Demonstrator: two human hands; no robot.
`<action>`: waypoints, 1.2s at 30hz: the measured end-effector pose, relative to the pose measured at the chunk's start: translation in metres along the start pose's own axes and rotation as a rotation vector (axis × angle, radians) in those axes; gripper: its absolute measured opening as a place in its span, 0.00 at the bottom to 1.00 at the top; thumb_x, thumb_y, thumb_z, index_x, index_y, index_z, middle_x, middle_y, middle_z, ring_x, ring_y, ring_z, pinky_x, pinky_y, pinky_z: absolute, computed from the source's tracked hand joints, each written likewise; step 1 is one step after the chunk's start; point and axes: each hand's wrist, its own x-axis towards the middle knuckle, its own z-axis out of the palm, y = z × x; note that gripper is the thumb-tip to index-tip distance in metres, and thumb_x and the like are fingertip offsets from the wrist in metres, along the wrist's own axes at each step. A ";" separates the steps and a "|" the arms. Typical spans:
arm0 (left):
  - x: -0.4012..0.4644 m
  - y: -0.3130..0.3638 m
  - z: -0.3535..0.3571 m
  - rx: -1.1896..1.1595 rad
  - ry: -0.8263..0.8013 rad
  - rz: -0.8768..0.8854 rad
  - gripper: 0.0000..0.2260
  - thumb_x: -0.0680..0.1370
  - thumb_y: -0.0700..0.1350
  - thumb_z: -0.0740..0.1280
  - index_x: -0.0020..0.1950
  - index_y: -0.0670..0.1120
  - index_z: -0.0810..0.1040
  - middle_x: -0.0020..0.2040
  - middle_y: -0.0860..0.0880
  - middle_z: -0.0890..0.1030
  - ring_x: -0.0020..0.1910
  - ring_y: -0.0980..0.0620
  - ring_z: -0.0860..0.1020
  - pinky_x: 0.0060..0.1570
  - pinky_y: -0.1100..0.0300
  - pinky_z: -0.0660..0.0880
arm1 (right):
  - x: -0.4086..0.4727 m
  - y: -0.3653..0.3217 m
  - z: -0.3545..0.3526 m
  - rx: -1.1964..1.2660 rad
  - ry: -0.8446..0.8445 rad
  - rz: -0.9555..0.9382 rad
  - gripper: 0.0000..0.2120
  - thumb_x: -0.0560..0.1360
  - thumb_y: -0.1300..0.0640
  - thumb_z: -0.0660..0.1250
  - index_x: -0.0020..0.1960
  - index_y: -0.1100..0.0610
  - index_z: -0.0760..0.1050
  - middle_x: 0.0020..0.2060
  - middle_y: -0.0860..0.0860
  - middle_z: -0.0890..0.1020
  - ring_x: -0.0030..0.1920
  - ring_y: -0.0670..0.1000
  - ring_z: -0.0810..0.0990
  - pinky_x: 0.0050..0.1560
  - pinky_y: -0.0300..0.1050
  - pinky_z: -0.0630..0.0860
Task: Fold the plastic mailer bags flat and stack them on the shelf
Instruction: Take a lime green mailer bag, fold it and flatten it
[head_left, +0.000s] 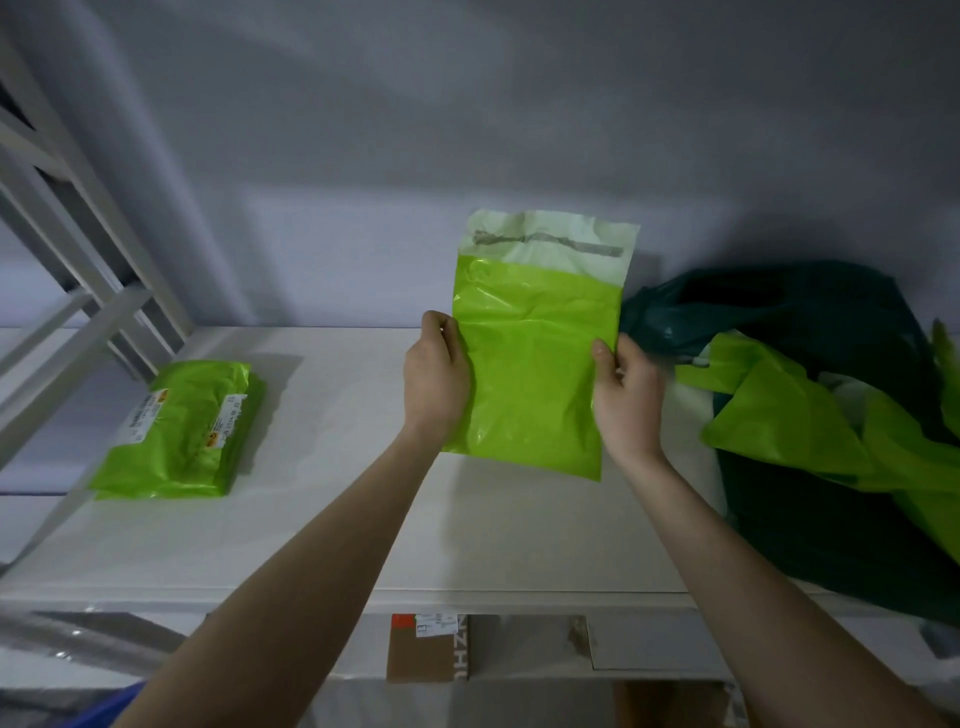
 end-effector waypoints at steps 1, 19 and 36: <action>-0.001 -0.001 0.000 0.021 0.014 0.019 0.09 0.82 0.43 0.53 0.53 0.39 0.70 0.41 0.38 0.78 0.41 0.39 0.74 0.36 0.53 0.62 | -0.001 -0.001 0.001 -0.012 0.015 -0.004 0.12 0.79 0.59 0.61 0.37 0.56 0.66 0.27 0.47 0.68 0.32 0.51 0.67 0.37 0.43 0.61; 0.000 -0.016 -0.005 -0.254 -0.071 -0.145 0.06 0.80 0.42 0.62 0.48 0.44 0.78 0.37 0.53 0.77 0.37 0.59 0.74 0.36 0.76 0.67 | 0.003 -0.003 0.004 0.005 0.049 0.076 0.03 0.76 0.60 0.62 0.46 0.60 0.71 0.35 0.53 0.75 0.38 0.57 0.75 0.39 0.48 0.68; -0.017 -0.030 -0.009 -0.345 -0.239 0.042 0.07 0.80 0.41 0.60 0.45 0.48 0.77 0.40 0.44 0.78 0.38 0.54 0.71 0.40 0.64 0.68 | 0.094 -0.069 0.017 -0.399 -0.446 -0.137 0.19 0.80 0.49 0.57 0.59 0.62 0.74 0.58 0.59 0.79 0.60 0.59 0.74 0.58 0.50 0.69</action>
